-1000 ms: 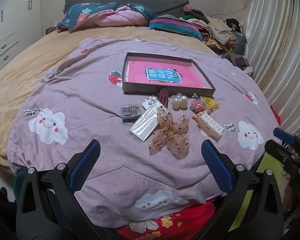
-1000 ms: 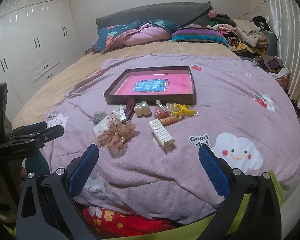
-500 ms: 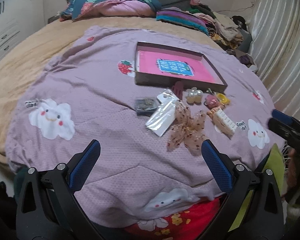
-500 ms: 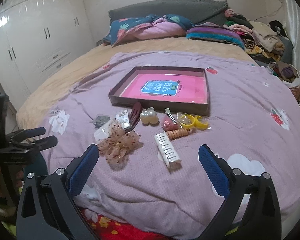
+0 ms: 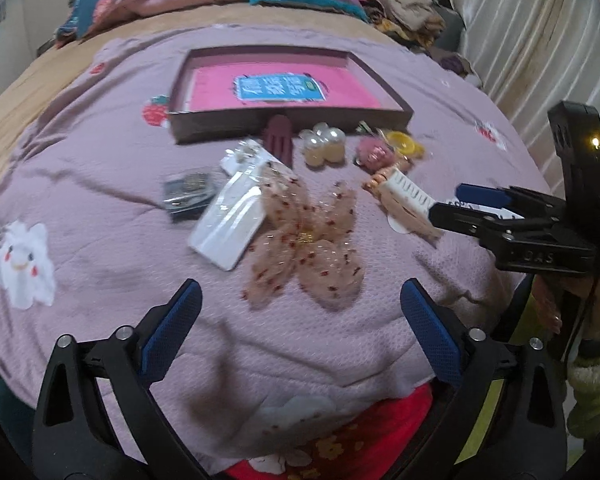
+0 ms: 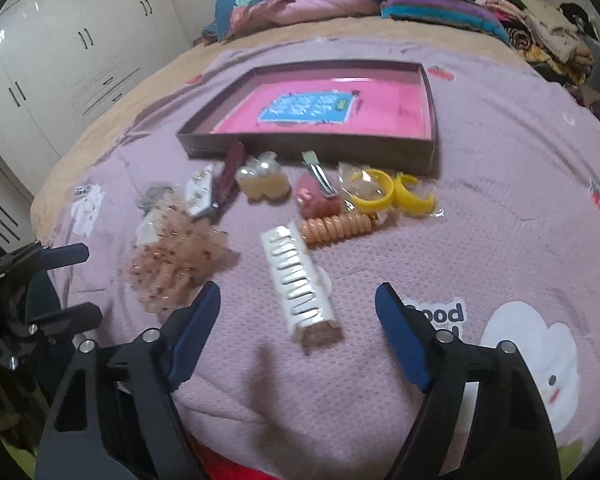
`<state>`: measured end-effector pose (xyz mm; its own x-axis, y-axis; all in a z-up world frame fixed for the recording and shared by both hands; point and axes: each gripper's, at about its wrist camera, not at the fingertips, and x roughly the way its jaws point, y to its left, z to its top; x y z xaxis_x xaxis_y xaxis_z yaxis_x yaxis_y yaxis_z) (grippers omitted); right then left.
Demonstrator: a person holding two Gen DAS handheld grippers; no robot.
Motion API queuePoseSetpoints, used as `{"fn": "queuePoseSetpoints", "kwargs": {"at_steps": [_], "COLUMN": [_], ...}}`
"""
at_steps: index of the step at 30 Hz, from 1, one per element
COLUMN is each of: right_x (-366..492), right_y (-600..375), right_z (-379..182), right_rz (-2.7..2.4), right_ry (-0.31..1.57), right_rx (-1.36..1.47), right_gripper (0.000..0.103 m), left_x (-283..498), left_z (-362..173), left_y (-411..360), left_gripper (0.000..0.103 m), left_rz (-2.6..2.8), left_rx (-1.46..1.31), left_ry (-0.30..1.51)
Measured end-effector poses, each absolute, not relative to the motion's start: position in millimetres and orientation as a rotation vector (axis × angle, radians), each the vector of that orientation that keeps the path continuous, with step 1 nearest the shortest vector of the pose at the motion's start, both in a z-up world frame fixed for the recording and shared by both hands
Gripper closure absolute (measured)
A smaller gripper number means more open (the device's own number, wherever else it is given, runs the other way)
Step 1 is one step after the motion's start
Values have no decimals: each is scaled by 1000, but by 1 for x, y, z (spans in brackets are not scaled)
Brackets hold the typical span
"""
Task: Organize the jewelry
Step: 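Grasp the sheer pink bow with the left tool while the right grasps the white clip, then carry the pink bow into the tray with the left tool while the right carries the white clip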
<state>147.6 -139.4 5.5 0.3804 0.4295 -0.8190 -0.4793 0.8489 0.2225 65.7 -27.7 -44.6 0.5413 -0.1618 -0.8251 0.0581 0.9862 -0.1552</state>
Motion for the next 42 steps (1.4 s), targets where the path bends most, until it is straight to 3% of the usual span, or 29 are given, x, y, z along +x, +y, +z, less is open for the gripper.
{"fn": "queuePoseSetpoints", "kwargs": {"at_steps": [6, 8, 9, 22, 27, 42], "right_x": [162, 164, 165, 145, 139, 132], "right_y": [-134, -131, -131, -167, -183, -225], "right_z": [-12, -18, -21, -6, 4, 41], "right_rz": [623, 639, 652, 645, 589, 465], "right_ry": [1064, 1076, 1084, 988, 944, 857], "right_rx": [-75, -91, -88, 48, 71, 109], "right_gripper": [48, 67, 71, 77, 77, 77], "left_x": [89, 92, 93, 96, 96, 99], "left_z": [-67, -71, -74, -74, -61, -13], "left_y": [-40, -39, -39, -44, -54, -64], "left_gripper": [26, 28, 33, 94, 100, 101], "left_rz": [-119, -109, -119, -124, -154, -211], "left_rx": [-77, -79, -87, -92, -76, -46], "left_ry": [1040, 1041, 1036, 1005, 983, 884]}}
